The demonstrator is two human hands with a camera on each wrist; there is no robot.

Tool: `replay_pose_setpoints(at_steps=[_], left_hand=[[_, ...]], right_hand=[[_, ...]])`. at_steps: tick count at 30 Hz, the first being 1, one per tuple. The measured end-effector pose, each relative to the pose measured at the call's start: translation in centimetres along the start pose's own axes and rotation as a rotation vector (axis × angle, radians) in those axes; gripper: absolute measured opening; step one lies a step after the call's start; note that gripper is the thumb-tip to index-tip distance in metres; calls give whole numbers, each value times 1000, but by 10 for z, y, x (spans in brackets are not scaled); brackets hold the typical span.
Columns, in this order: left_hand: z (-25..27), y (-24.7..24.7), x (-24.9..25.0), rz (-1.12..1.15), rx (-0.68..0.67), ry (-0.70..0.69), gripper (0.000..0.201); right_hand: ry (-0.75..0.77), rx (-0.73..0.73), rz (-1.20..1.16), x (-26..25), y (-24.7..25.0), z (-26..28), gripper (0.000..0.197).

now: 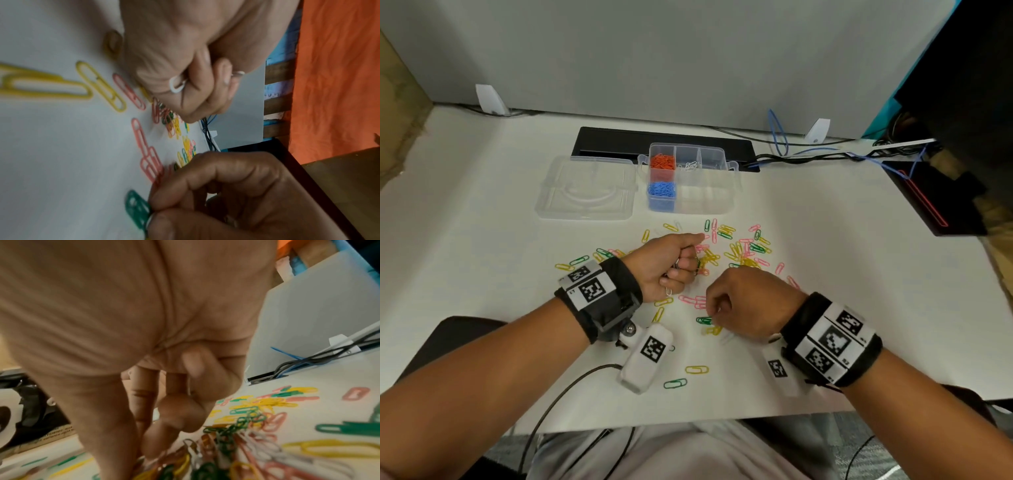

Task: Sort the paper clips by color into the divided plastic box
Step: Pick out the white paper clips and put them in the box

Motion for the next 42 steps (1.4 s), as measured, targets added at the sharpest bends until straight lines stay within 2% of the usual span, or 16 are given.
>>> replay_pose_setpoints(at_steps=[3, 7, 10, 12, 13, 16, 17, 19, 21, 23, 26, 30, 34, 38, 40, 42], left_hand=[[0, 0, -2, 34, -4, 5, 46], [0, -4, -8, 261, -31, 61, 42], [1, -19, -15, 387, -127, 71, 23], [2, -31, -20, 452, -217, 75, 18], [2, -34, -22, 490, -238, 78, 20], [-5, -31, -22, 616, -215, 66, 44], [-3, -30, -19, 645, -212, 60, 46], [2, -31, -14, 659, -204, 49, 39], [10, -34, -11, 655, -181, 28, 34], [13, -37, -12, 650, -177, 29, 34], [11, -40, -16, 598, -186, 59, 37], [10, -38, -17, 582, -189, 66, 37], [7, -32, -22, 596, -101, 43, 34], [-2, -15, -14, 438, 117, -49, 36], [-6, -9, 9, 318, 174, -114, 39], [-12, -9, 47, 193, 205, -235, 41]], right_hand=[[14, 60, 2, 4, 3, 0, 16], [38, 284, -391, 8, 28, 5, 14], [93, 421, -568, -2, 48, 8, 11], [106, 477, -615, -8, 57, 7, 10], [102, 519, -620, -8, 60, 7, 10], [59, 672, -586, 5, 64, 11, 11], [47, 668, -592, 11, 61, 13, 13], [48, 525, -590, 13, 48, 16, 16], [53, 357, -413, 6, 32, 21, 18], [39, 293, -206, -1, 24, 23, 17], [32, 294, -217, -1, 26, 20, 10], [59, 274, -264, 2, 26, 13, 10], [75, 399, -279, 7, 23, 9, 10], [123, 518, -398, 17, 26, 18, 8], [117, 536, -462, 26, 26, 20, 3], [62, 546, -551, 42, 24, 16, 5]])
Point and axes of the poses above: each hand's wrist, its own z-axis away from the middle knuckle, its own y-axis out of the back of the hand, x = y × z, the point moved 5 cm from there along -z, towards the middle knuckle, and after that the axes turned 4 degrees about z, right-handed, at the moved point
